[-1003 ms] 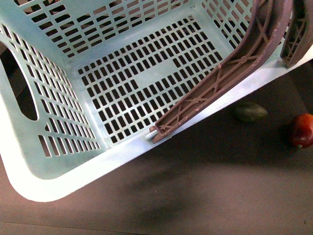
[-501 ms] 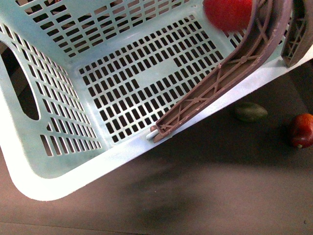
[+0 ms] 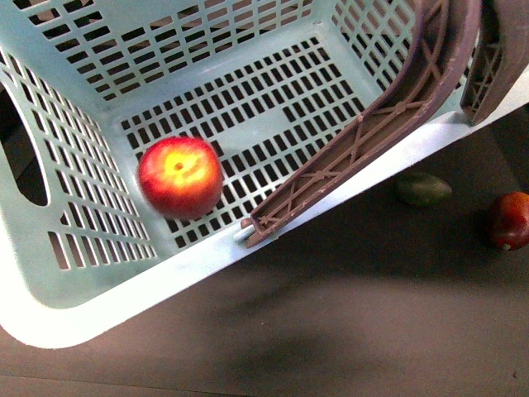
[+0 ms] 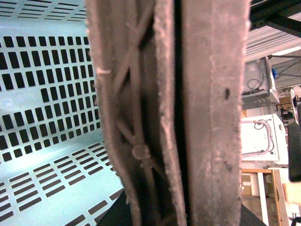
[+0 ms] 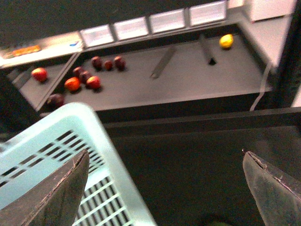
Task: Pick apple with right arm and hold basket with left
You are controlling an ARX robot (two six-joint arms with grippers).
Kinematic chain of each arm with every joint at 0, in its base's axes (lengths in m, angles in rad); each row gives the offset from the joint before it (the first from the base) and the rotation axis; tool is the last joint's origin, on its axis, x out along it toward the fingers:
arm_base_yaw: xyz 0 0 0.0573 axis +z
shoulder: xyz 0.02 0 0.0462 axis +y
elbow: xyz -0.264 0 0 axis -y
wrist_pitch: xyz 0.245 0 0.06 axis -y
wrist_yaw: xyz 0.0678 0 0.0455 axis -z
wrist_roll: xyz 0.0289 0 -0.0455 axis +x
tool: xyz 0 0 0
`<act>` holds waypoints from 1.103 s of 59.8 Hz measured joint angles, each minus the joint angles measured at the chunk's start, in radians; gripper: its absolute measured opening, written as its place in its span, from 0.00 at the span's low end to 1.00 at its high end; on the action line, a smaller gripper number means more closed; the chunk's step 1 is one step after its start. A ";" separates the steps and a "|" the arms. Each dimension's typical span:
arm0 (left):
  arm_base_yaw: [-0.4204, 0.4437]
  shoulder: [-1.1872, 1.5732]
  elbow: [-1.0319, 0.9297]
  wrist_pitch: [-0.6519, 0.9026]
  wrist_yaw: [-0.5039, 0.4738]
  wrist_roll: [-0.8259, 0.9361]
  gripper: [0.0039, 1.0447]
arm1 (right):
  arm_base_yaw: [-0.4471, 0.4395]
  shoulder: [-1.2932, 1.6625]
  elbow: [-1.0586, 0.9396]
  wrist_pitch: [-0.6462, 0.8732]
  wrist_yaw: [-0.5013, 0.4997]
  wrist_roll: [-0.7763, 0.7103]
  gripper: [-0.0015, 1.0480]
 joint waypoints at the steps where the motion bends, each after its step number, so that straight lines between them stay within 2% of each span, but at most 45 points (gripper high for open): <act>1: 0.000 0.000 0.000 0.000 -0.001 0.000 0.14 | -0.005 -0.019 -0.018 -0.004 0.029 -0.001 0.92; 8: 0.000 0.000 0.000 0.000 0.006 -0.006 0.14 | -0.021 -0.108 -0.119 -0.039 0.166 -0.010 0.92; 16: -0.001 0.000 0.000 0.000 0.014 -0.010 0.14 | -0.021 -0.134 -0.172 -0.055 0.195 -0.010 0.92; 19: -0.003 0.000 0.000 0.000 0.014 -0.007 0.14 | -0.036 -0.139 -0.195 -0.001 0.121 -0.039 0.88; 20: -0.004 0.000 0.000 0.000 0.014 -0.006 0.14 | -0.046 -0.145 -0.218 0.052 0.059 -0.061 0.85; 23: -0.004 0.000 0.000 0.000 0.014 -0.008 0.14 | -0.060 -0.163 -0.268 0.150 -0.037 -0.100 0.78; 27: -0.002 0.000 0.000 0.000 0.013 -0.011 0.14 | -0.076 -0.199 -0.343 0.245 -0.127 -0.145 0.68; 38: 0.000 0.000 0.000 0.000 -0.001 -0.002 0.14 | -0.103 -0.288 -0.487 0.309 -0.167 -0.189 0.42; 44: -0.001 0.000 0.000 0.000 0.009 -0.005 0.14 | -0.124 -0.350 -0.583 0.327 -0.184 -0.202 0.20; 46: -0.001 0.000 0.000 0.000 0.011 -0.005 0.14 | -0.150 -0.372 -0.605 0.327 -0.232 -0.203 0.13; 49: -0.002 0.000 0.000 0.000 0.012 -0.004 0.14 | -0.178 -0.404 -0.635 0.328 -0.249 -0.206 0.03; 66: -0.001 0.000 0.000 0.000 0.010 -0.004 0.14 | -0.192 -0.525 -0.733 0.309 -0.252 -0.209 0.02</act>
